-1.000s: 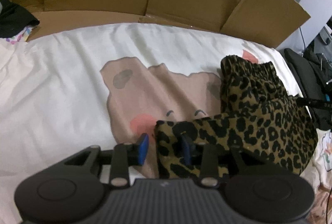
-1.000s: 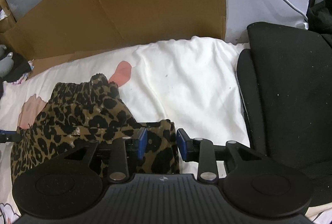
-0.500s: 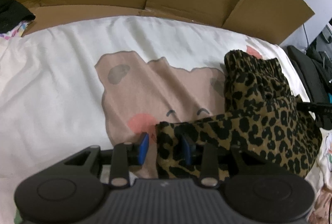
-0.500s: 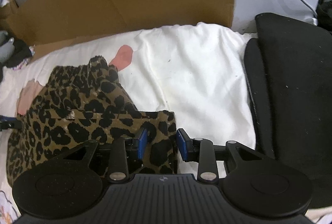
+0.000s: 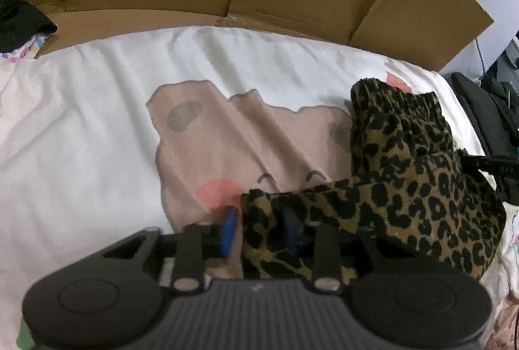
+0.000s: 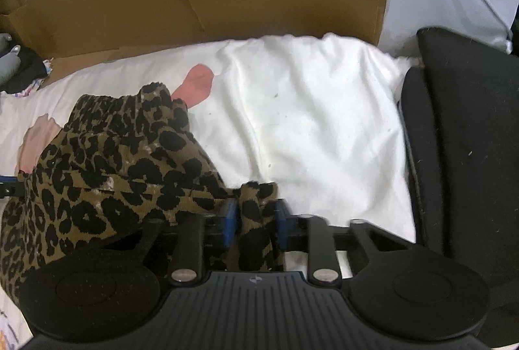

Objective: Fold clothes

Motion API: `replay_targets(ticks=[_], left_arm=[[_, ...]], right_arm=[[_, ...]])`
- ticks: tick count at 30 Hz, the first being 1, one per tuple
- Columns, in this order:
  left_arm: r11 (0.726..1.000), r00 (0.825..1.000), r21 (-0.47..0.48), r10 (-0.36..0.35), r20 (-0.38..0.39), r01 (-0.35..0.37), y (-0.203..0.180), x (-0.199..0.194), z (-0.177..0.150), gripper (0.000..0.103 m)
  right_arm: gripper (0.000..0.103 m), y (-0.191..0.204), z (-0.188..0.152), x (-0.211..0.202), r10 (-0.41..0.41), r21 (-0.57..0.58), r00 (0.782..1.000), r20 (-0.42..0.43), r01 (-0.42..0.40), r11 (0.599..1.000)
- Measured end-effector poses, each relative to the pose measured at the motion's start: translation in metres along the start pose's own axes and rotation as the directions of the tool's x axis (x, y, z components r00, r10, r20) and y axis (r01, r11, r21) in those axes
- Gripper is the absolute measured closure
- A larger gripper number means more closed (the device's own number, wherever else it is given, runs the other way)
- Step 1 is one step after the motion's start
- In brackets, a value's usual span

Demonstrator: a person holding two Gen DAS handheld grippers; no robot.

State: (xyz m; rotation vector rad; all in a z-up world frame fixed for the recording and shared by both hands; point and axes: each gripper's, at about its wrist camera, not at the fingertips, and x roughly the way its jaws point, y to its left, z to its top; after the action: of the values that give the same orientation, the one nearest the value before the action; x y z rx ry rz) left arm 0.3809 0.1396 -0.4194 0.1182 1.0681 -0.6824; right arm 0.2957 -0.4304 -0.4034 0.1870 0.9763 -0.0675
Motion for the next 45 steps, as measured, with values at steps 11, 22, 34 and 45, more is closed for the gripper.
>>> replay_targets(ticks=[11,22,34,45], left_arm=[[0.999,0.997,0.026,0.029,0.066,-0.030,-0.012,-0.025,0.000,0.095],[1.000,0.994,0.011,0.007,0.110,-0.008,-0.021,-0.066,0.026,0.095],[1.000,0.974,0.013,0.018,0.224,-0.022,-0.030,-0.086,0.054,0.095],[0.999,0.972,0.011,0.045,0.229,-0.049,-0.027,-0.068,0.071,0.095]], right_arm=[[0.096,0.000,0.000,-0.037,-0.034,0.032,0.996,0.081,0.031,0.999],[0.096,-0.001,0.009,-0.081,-0.012,0.068,0.990,0.142,0.002,0.998],[0.096,-0.001,0.028,-0.100,-0.021,0.065,0.977,0.214,0.007,0.998],[0.096,-0.001,0.053,-0.081,-0.047,0.072,0.975,0.215,0.032,0.997]])
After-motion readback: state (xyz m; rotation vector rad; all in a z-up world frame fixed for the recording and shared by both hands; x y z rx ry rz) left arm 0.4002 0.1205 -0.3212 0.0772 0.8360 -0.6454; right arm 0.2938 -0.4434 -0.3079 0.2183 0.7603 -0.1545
